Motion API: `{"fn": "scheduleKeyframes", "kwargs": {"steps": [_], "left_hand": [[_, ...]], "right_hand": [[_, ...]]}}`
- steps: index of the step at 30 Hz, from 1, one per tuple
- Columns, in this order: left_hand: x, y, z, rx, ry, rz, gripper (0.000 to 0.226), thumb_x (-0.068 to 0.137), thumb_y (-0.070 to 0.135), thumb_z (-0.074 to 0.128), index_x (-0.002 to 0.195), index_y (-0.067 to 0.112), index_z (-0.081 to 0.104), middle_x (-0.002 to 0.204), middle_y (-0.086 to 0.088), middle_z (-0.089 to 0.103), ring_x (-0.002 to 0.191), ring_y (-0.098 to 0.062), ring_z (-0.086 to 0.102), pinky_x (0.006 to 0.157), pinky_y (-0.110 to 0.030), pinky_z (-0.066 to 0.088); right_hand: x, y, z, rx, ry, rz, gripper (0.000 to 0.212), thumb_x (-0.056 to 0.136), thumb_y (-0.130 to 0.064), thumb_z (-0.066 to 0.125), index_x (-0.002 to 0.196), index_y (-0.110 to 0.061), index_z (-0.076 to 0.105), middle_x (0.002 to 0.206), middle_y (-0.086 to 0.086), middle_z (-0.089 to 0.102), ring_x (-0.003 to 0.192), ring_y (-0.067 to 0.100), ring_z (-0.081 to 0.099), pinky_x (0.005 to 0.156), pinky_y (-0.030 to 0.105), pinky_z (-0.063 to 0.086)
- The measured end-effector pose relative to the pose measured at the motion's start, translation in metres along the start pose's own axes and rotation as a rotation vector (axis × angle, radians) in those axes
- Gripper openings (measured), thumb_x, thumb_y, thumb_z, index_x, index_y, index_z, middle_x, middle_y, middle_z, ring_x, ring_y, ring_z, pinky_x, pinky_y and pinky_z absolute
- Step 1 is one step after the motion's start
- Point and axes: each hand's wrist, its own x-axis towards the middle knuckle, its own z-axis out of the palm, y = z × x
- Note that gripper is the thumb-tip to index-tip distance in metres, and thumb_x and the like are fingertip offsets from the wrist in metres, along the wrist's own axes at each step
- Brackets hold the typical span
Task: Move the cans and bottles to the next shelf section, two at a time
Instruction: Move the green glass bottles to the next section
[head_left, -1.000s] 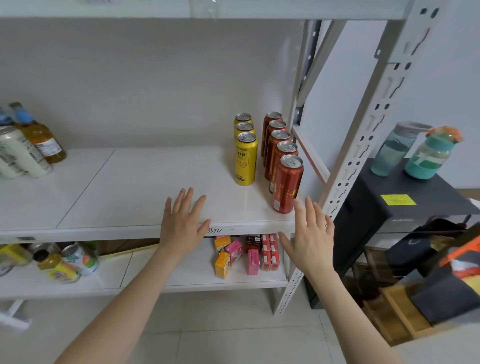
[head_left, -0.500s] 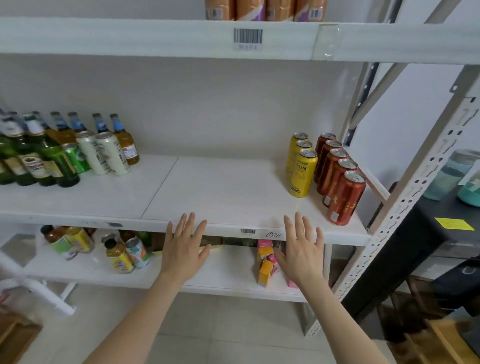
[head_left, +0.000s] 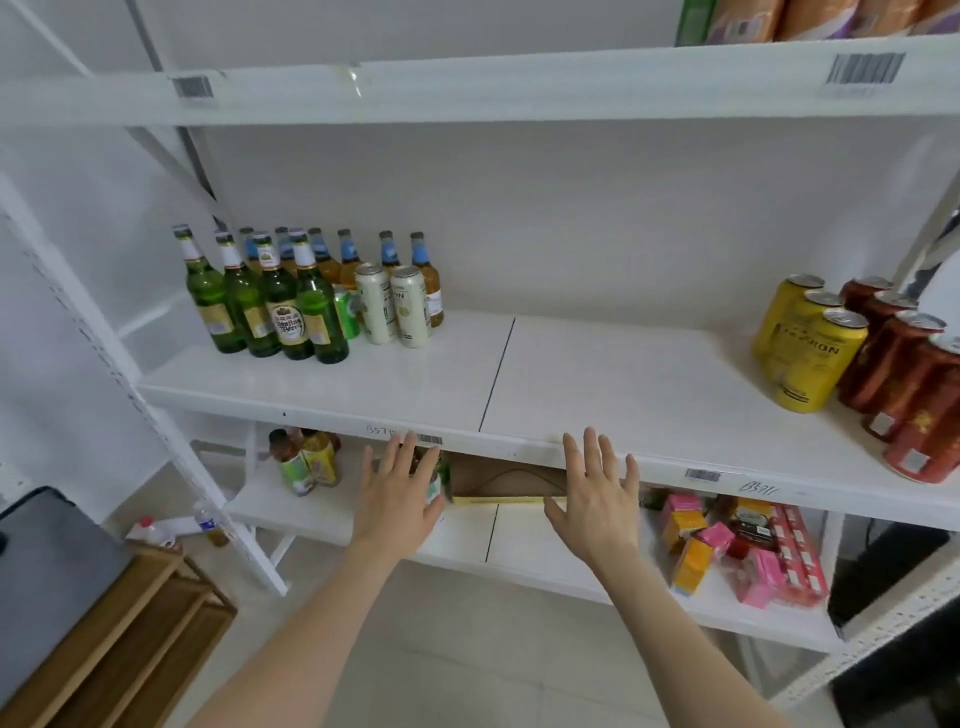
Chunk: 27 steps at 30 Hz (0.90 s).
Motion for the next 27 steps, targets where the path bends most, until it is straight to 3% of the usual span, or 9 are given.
{"fn": "scheduleKeyframes", "kwargs": {"steps": [2, 4, 6, 12, 17, 21, 27], "left_hand": [[0.001, -0.022, 0.0, 0.016, -0.015, 0.008, 0.066, 0.094, 0.051, 0.052, 0.151, 0.023, 0.035, 0.16, -0.015, 0.028, 0.149, -0.034, 0.02, 0.117, -0.058, 0.016], [0.003, -0.042, 0.002, -0.003, -0.025, -0.005, 0.065, 0.097, 0.052, 0.043, 0.153, 0.025, 0.027, 0.163, -0.012, 0.018, 0.152, -0.031, 0.01, 0.12, -0.056, 0.012], [0.006, -0.058, 0.004, -0.028, -0.026, -0.023, 0.065, 0.097, 0.053, 0.041, 0.153, 0.026, 0.026, 0.164, -0.011, 0.017, 0.152, -0.031, 0.008, 0.121, -0.057, 0.011], [0.034, -0.109, 0.015, -0.018, -0.053, -0.019, 0.063, 0.098, 0.053, 0.039, 0.154, 0.027, 0.024, 0.164, -0.012, 0.013, 0.152, -0.03, 0.005, 0.12, -0.056, 0.009], [0.066, -0.163, 0.023, 0.008, -0.09, -0.021, 0.064, 0.1, 0.054, 0.033, 0.156, 0.027, 0.016, 0.165, -0.012, 0.006, 0.153, -0.03, 0.0, 0.121, -0.056, 0.004], [0.085, -0.221, 0.022, 0.0, -0.064, -0.043, 0.064, 0.101, 0.051, 0.033, 0.157, 0.027, 0.014, 0.166, -0.011, 0.002, 0.153, -0.029, -0.003, 0.121, -0.053, 0.001], [0.113, -0.309, 0.028, 0.023, -0.069, -0.009, 0.064, 0.101, 0.052, 0.029, 0.157, 0.026, 0.011, 0.165, -0.012, 0.001, 0.153, -0.03, -0.003, 0.121, -0.053, 0.001]], "right_hand": [[0.005, -0.025, 0.003, -0.005, -0.023, -0.027, 0.089, 0.085, -0.054, 0.064, 0.156, -0.015, 0.028, 0.162, 0.016, 0.027, 0.15, 0.035, 0.023, 0.117, 0.057, 0.02], [0.011, -0.048, 0.005, 0.01, -0.037, -0.026, 0.089, 0.082, -0.052, 0.067, 0.154, -0.014, 0.032, 0.16, 0.017, 0.03, 0.148, 0.035, 0.027, 0.116, 0.058, 0.023], [0.019, -0.067, 0.007, 0.033, -0.035, -0.017, 0.088, 0.079, -0.048, 0.071, 0.152, -0.013, 0.036, 0.158, 0.017, 0.034, 0.147, 0.035, 0.03, 0.115, 0.059, 0.025], [0.049, -0.117, 0.016, 0.034, -0.073, -0.02, 0.083, 0.094, -0.047, 0.051, 0.158, -0.018, 0.007, 0.167, 0.012, 0.005, 0.154, 0.031, 0.001, 0.121, 0.054, 0.004], [0.086, -0.165, 0.026, 0.064, -0.023, 0.053, 0.082, 0.094, -0.057, 0.048, 0.158, -0.018, 0.014, 0.166, 0.012, 0.011, 0.154, 0.03, 0.006, 0.121, 0.055, 0.005], [0.116, -0.222, 0.025, 0.034, -0.069, 0.029, 0.083, 0.097, -0.056, 0.043, 0.159, -0.018, 0.003, 0.167, 0.012, 0.0, 0.154, 0.03, -0.002, 0.121, 0.054, 0.002], [0.151, -0.31, 0.028, 0.026, -0.037, 0.047, 0.084, 0.096, -0.057, 0.045, 0.159, -0.018, 0.005, 0.167, 0.013, 0.002, 0.154, 0.031, 0.0, 0.121, 0.055, 0.002]]}}
